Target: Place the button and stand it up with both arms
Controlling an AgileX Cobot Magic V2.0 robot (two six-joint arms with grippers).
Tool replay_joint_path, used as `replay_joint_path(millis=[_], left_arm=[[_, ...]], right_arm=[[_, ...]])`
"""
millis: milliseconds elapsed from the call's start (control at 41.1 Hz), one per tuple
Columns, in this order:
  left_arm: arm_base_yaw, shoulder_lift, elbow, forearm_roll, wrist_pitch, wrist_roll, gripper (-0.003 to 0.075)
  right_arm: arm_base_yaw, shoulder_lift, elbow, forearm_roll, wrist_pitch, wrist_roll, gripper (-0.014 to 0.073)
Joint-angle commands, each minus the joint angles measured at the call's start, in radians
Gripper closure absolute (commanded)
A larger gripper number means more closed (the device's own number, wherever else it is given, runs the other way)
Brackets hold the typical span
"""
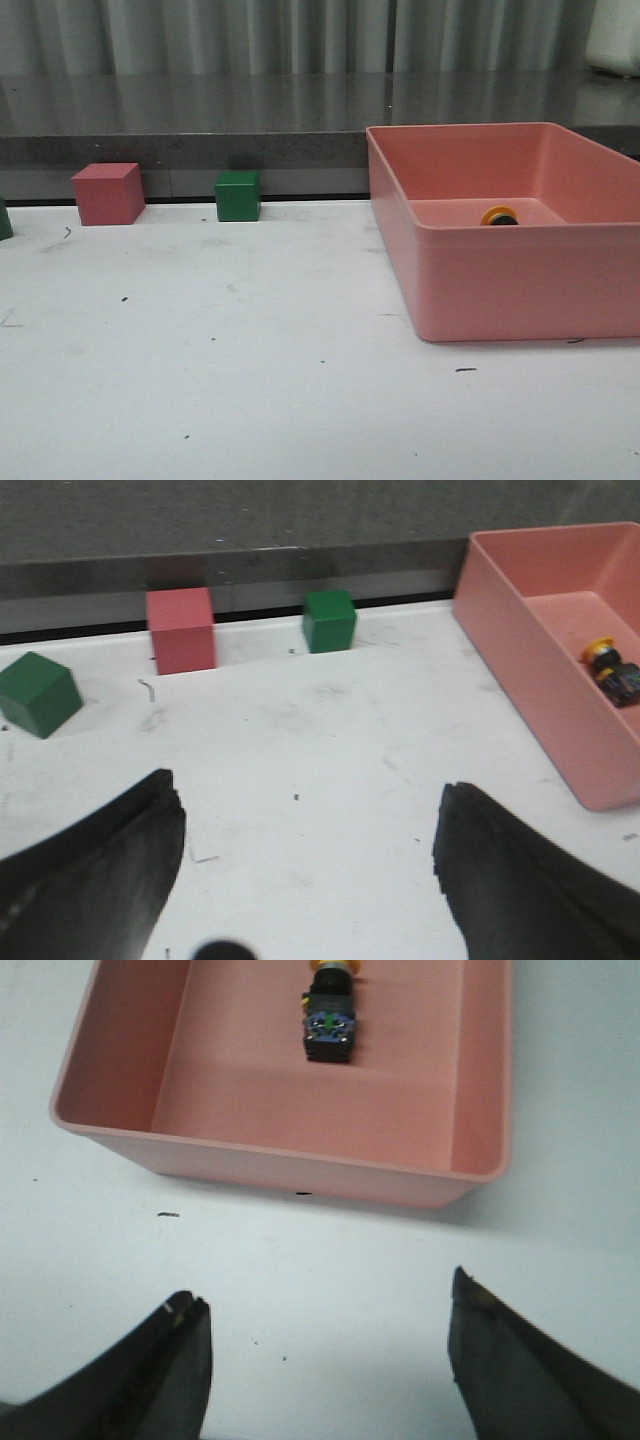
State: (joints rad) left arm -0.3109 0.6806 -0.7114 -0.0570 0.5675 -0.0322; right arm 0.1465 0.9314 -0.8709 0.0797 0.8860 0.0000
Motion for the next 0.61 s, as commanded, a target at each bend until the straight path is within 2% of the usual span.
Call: replay_joint_path(millis=[0,219,389,584], left_arm=[[-0.086,0.005,-0.031,-0.001,-0.065,-0.002,0.0206],[-0.193,0.005,-0.031,0.006,-0.065,-0.002,0.0206],[-0.204,0.005,-0.031,0.008,-0.065,-0.002,0.0206],[-0.204,0.005,-0.031,0.012,-0.068,-0.002,0.0206]], right_arm=[[0.039,0.089,-0.093,-0.013,-0.017,-0.008,0.0071],[0.051,0.316,-0.266,-0.030,0.039,-0.008,0.0072],[0.051,0.499,-0.390,-0.050,0.059,0.000,0.0072],[0.050,0.689,-0.519,-0.118,0.082,0.106,0.0072]])
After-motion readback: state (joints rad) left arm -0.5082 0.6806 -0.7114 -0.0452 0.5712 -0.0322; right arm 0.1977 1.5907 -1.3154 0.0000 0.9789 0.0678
